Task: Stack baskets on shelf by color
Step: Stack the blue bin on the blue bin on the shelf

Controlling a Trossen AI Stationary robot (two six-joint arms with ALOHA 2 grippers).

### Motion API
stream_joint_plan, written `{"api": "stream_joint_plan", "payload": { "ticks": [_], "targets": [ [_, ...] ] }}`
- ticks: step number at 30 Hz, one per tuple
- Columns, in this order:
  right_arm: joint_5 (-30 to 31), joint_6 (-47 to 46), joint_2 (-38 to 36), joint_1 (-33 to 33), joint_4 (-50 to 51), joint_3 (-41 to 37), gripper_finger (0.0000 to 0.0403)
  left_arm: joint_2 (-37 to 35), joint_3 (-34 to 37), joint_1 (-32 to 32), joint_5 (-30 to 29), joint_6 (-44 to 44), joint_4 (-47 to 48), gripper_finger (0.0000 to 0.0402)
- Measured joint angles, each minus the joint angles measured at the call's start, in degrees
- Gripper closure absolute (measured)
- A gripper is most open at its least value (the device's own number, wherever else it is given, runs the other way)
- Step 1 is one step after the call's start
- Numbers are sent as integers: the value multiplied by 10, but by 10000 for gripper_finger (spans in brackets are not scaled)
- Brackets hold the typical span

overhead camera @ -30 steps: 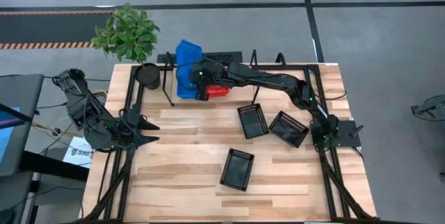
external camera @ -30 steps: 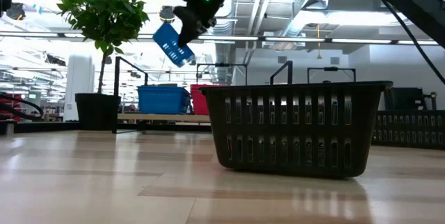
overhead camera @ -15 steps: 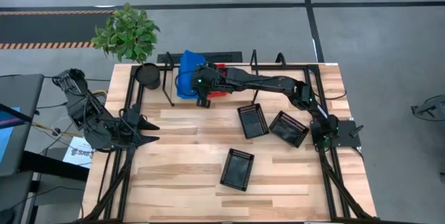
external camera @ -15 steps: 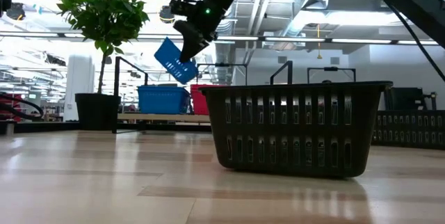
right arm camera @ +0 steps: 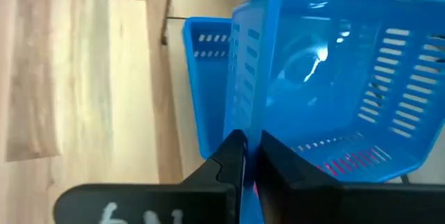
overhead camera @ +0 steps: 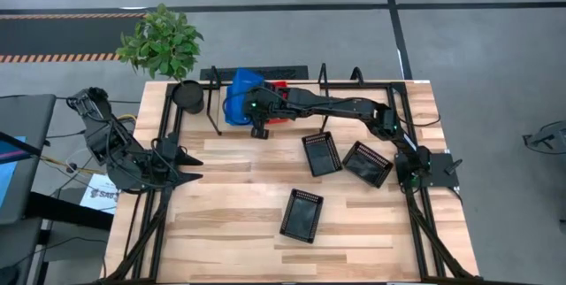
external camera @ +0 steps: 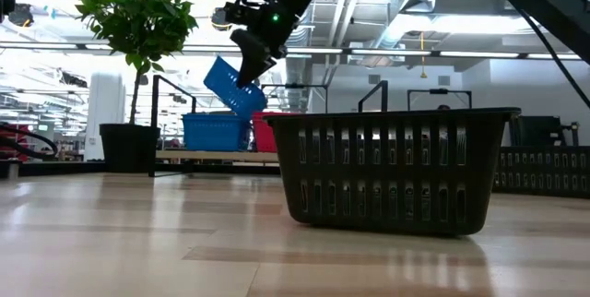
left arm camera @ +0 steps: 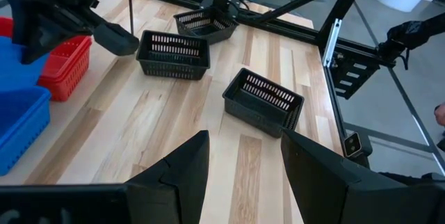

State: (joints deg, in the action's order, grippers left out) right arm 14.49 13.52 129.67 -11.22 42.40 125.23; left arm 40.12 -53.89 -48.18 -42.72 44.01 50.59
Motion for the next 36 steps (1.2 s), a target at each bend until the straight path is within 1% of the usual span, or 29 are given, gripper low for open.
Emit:
{"api": "stream_joint_plan", "payload": {
  "ticks": [5,11,13,16,26,31,34,36],
  "targets": [
    [-23,0,0,0,0,0,350,0,0,0,0,0,0,234],
    [-30,4,0,0,-3,0,349,0,0,0,0,0,0,234],
    [-42,4,0,-2,-13,0,344,0,0,0,0,0,0,234],
    [-44,5,0,-5,-23,0,327,0,0,0,0,0,-1,234],
    [-43,5,0,-14,-30,0,253,0,0,0,0,2,-1,234],
    [-41,3,-6,-5,-27,7,237,0,0,0,0,2,-1,234],
    [-38,-8,-14,14,-87,16,241,0,0,0,0,2,0,234],
    [-19,-21,-13,25,-127,16,249,0,0,0,-4,2,0,234]
  ]
}}
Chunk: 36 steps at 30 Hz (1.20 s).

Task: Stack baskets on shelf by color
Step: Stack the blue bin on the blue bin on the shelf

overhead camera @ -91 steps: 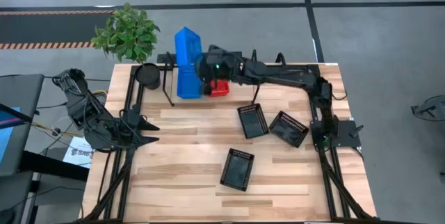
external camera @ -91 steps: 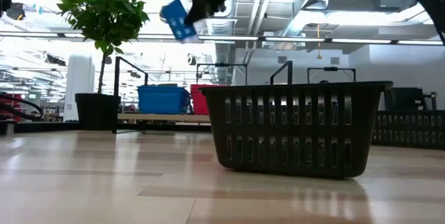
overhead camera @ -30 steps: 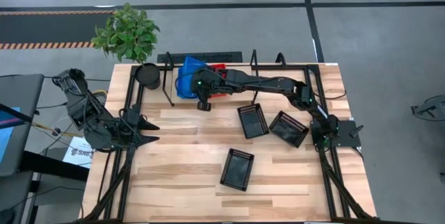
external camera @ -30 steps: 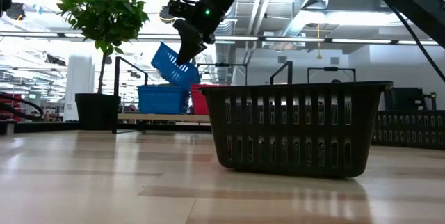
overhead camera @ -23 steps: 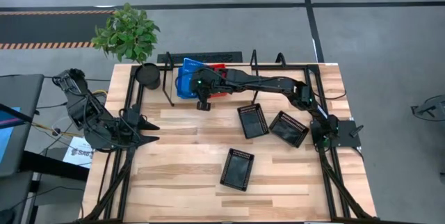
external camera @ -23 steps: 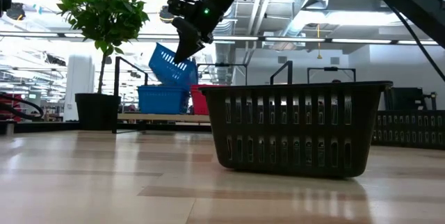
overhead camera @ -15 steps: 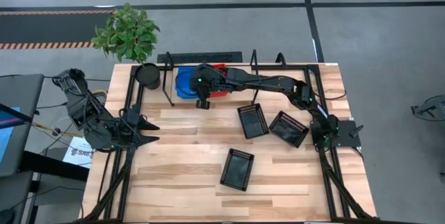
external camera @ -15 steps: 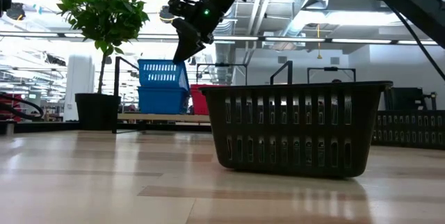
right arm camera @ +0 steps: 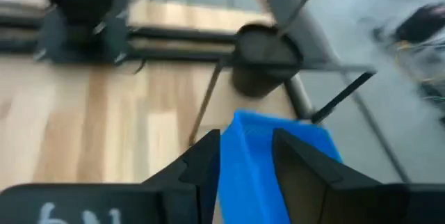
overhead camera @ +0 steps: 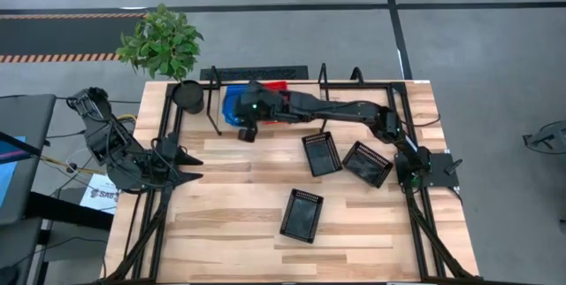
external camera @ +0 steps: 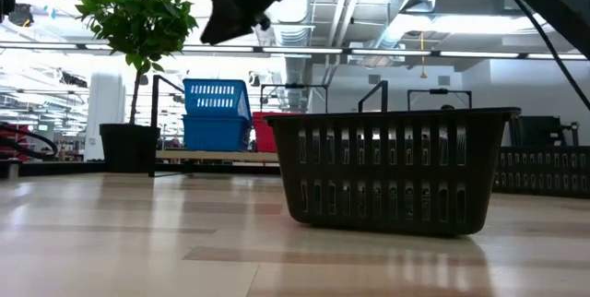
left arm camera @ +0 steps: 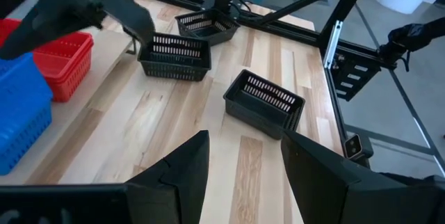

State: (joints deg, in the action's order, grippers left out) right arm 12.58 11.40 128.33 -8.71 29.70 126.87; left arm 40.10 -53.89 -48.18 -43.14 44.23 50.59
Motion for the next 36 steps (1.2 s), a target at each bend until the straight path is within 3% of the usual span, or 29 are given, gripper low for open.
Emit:
{"api": "stream_joint_plan", "payload": {
  "ticks": [6,11,27,36],
  "targets": [
    [88,0,60,15,-121,-7,281,0,0,0,-3,0,1,234],
    [128,7,100,16,-128,-7,301,0,0,0,-3,0,1,234],
    [162,53,68,39,-93,17,308,0,0,0,-4,0,1,234],
    [141,-28,70,4,-33,-15,308,0,0,0,-4,4,1,234]
  ]
}}
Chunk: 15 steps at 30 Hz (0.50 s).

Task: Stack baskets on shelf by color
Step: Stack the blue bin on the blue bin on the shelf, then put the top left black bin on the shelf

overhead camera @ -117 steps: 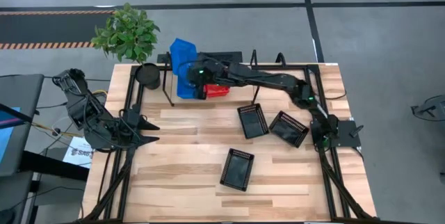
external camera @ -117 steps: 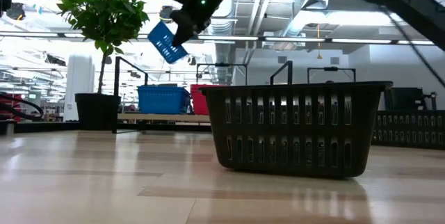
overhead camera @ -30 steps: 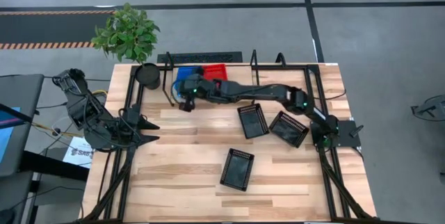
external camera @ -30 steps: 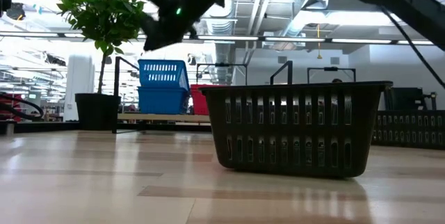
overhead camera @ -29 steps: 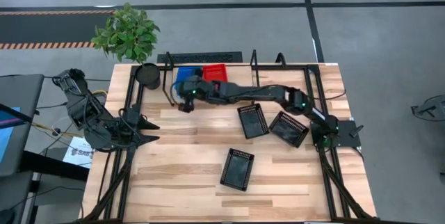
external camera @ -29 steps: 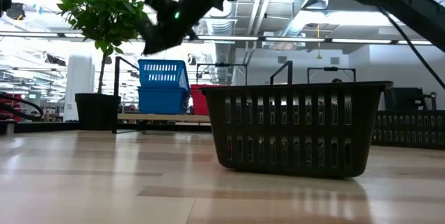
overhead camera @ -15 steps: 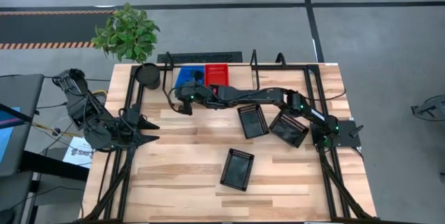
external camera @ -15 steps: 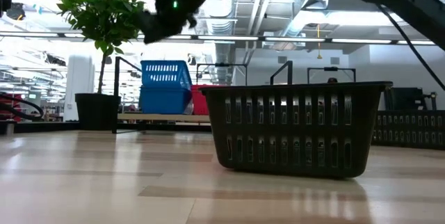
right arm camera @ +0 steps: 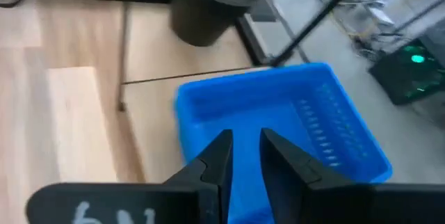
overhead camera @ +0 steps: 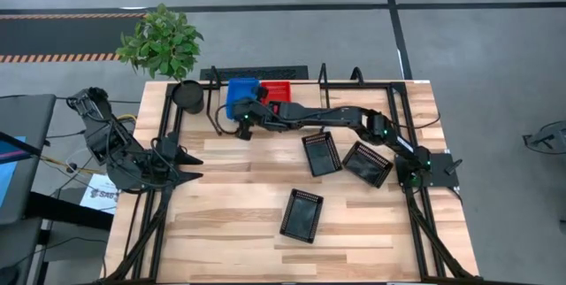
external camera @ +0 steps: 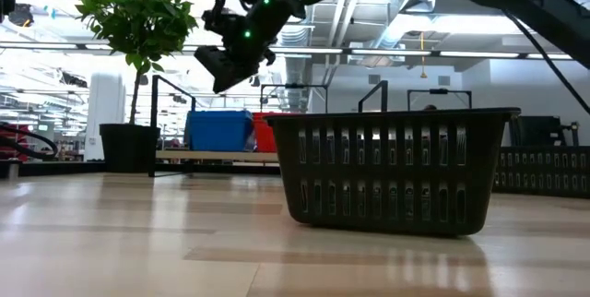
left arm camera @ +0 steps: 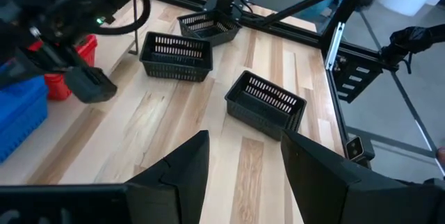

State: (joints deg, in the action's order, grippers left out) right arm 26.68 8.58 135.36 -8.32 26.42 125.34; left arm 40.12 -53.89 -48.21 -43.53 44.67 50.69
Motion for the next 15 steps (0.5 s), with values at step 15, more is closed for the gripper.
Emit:
{"api": "stream_joint_plan", "payload": {
  "ticks": [15],
  "targets": [
    [-10,48,-127,35,111,1,308,2,0,0,-18,2,-1,234]
  ]
}}
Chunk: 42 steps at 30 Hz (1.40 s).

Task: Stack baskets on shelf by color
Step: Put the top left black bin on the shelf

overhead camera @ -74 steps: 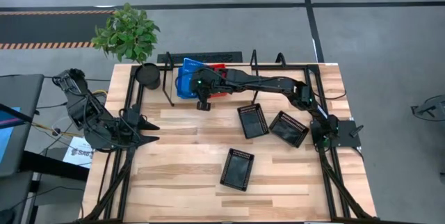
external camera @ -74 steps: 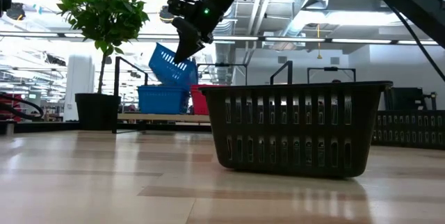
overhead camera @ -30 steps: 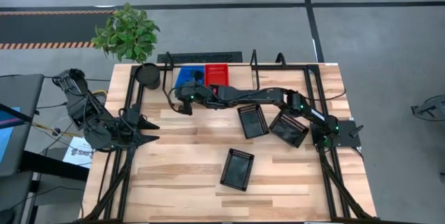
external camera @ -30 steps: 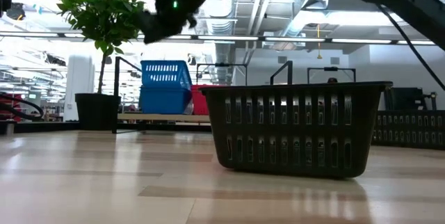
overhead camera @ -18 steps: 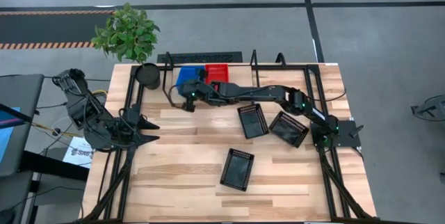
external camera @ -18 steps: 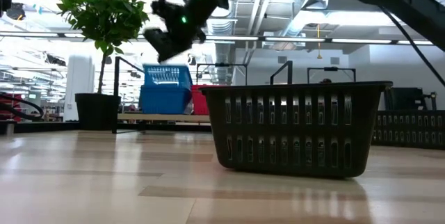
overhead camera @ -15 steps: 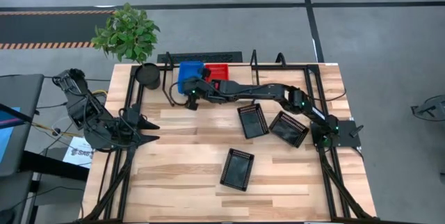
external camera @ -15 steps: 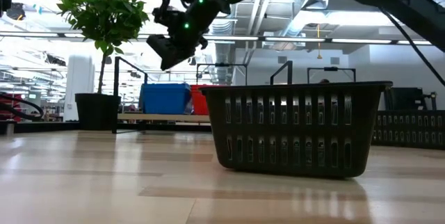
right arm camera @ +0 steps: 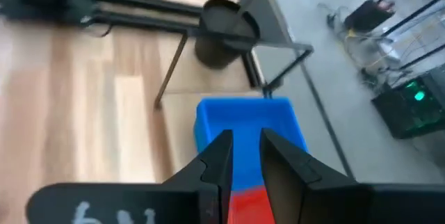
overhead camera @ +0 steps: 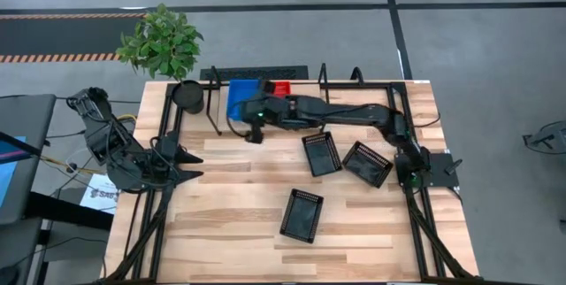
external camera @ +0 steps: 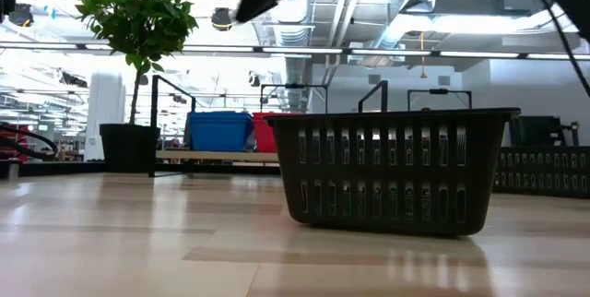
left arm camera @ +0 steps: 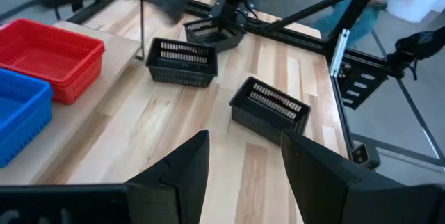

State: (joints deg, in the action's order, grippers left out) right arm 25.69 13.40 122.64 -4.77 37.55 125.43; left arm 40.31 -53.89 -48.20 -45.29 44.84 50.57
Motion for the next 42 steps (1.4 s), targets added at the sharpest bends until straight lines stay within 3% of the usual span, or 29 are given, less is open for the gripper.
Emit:
{"api": "stream_joint_plan", "payload": {
  "ticks": [6,11,13,21,28,35,42],
  "targets": [
    [-24,-124,-103,10,262,3,302,13,0,0,-17,-1,1,234],
    [-75,-231,-118,39,496,-15,276,28,0,0,-28,-2,1,234],
    [-75,-260,-126,58,525,-53,264,36,0,0,-31,-2,1,234],
    [-132,-270,-230,137,404,-348,222,56,0,0,-32,-5,0,234],
    [-177,-238,-295,151,225,-554,194,58,0,0,-43,-3,-1,234],
    [-181,-188,-289,128,122,-639,193,58,0,0,-57,-2,-1,234],
    [-181,-169,-231,97,89,-651,199,58,0,0,-57,-2,0,234]
  ]
}}
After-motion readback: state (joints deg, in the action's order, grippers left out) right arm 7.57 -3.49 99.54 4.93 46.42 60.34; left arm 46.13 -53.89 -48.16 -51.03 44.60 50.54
